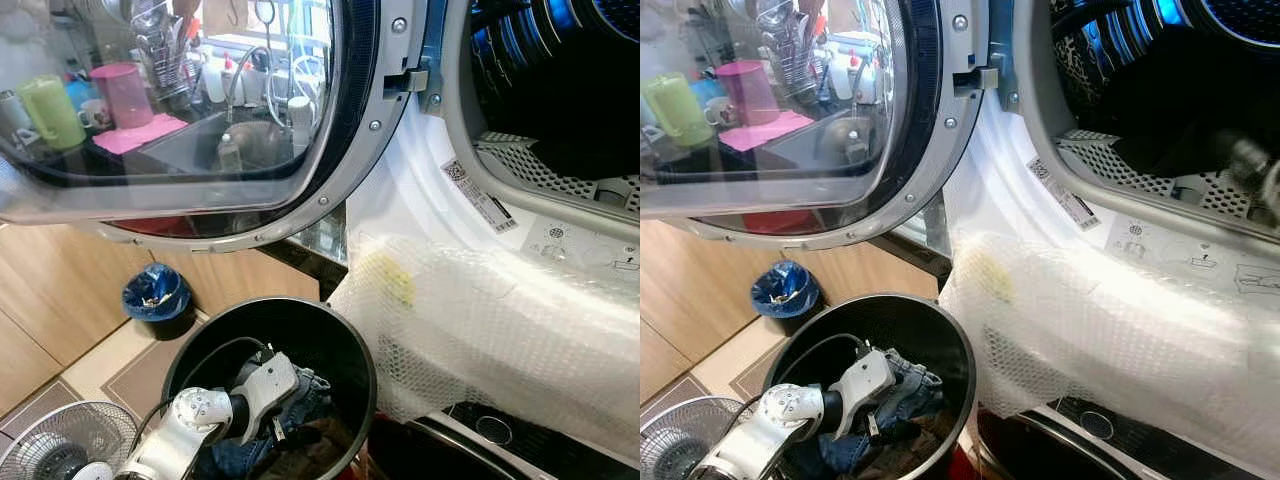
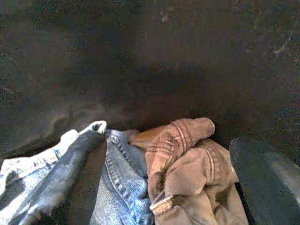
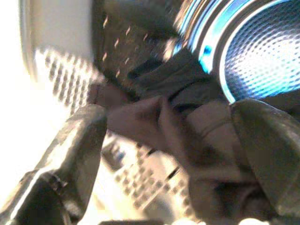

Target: Clothes washing

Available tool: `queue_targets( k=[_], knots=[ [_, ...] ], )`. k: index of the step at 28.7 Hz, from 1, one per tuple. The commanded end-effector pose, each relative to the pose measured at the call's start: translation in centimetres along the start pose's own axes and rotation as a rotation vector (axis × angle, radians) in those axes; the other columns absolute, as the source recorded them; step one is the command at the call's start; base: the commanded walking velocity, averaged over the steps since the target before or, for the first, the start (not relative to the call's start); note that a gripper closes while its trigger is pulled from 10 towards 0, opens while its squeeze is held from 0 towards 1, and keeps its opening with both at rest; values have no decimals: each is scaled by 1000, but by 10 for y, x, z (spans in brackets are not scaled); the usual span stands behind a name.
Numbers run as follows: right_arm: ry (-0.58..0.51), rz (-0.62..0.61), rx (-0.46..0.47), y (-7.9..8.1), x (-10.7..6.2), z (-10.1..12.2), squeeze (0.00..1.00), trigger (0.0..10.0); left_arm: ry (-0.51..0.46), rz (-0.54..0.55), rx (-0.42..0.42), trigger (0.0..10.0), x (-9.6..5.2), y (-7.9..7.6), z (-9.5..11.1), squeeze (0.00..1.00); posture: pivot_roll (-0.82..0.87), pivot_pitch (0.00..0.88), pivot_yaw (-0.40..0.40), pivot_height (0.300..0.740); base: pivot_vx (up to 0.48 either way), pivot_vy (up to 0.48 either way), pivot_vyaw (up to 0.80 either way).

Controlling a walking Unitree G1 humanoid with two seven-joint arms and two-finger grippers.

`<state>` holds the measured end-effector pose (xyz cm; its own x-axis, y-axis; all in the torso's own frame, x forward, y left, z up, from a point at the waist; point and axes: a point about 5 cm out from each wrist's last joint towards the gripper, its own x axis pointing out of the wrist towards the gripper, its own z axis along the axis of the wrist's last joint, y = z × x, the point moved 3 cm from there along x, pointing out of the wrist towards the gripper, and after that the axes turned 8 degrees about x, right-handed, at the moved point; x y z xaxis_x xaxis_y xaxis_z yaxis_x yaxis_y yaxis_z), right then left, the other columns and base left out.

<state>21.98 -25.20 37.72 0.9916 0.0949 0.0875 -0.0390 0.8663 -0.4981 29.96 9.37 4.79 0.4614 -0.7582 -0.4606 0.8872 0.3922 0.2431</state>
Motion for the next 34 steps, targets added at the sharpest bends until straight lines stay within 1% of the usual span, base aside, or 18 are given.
queue_targets(
  k=[1,3,4,5,9,11,12,14,16,18,20,22,25,26,29,30,33,34],
  knots=[
    [-19,3,-32,2,-3,5,1000,10000,25,-14,3,10000,-1,-2,-4,0,-36,112,96,740,0,0,0],
    [3,-6,-52,1,-4,0,1000,10000,24,-15,3,10000,0,-2,-4,0,-36,111,98,740,0,0,0],
    [10,-23,-57,-2,-6,-2,420,10000,25,-15,2,10000,-1,-2,-5,0,-36,111,98,740,0,0,0],
    [21,-35,-62,-5,-8,-5,0,10000,26,-14,2,10000,-1,-2,-5,0,-38,108,99,740,0,0,0],
    [48,-45,-59,-7,-9,-10,0,10000,28,-16,3,10000,-2,-2,-5,0,-38,108,99,740,0,0,0],
    [44,-22,-42,-3,-8,-11,0,10000,28,-16,4,10000,-1,-2,-5,0,-38,108,99,740,0,0,0],
    [26,10,-1,3,-5,-11,0,10000,26,-16,4,10000,-1,-1,-5,0,-35,106,99,740,0,0,0],
    [26,10,-1,3,-5,-11,0,10000,26,-16,4,10000,-1,-1,-5,0,-35,106,99,740,0,0,0],
    [10,70,67,13,2,-13,0,10000,25,-17,5,10000,-1,-2,-4,0,-31,104,97,740,0,0,0],
    [17,71,89,13,6,-17,0,10000,24,-16,5,10000,-1,-2,-4,0,-30,102,95,740,0,0,0],
    [30,-20,107,-1,16,-27,0,10000,19,-7,5,10000,0,-2,-4,0,-27,100,92,740,0,0,0],
    [21,-78,125,-9,20,-28,0,10000,17,-6,4,10000,0,-2,-3,0,-25,101,92,740,0,0,0],
    [-1,-103,169,-12,23,-26,0,10000,15,-10,4,10000,0,-3,-3,0,-25,101,92,740,0,0,0],
    [-16,-83,178,-9,22,-24,0,10000,15,-10,4,10000,0,-3,-3,0,-25,101,92,740,0,0,0],
    [-143,89,181,16,14,-9,0,10000,17,-10,0,10000,0,-3,-4,0,-25,101,92,740,0,0,0],
    [-222,187,176,32,3,-3,0,10000,18,-12,0,10000,-1,-4,-4,0,-26,107,90,740,0,0,0],
    [-310,264,153,44,-10,3,0,10000,17,-14,-2,10000,-1,-4,-4,0,-29,110,90,740,0,0,0],
    [-342,296,176,48,-16,4,0,10000,17,-15,-2,10000,-1,-4,-4,0,-29,110,90,740,0,0,0]
  ],
)
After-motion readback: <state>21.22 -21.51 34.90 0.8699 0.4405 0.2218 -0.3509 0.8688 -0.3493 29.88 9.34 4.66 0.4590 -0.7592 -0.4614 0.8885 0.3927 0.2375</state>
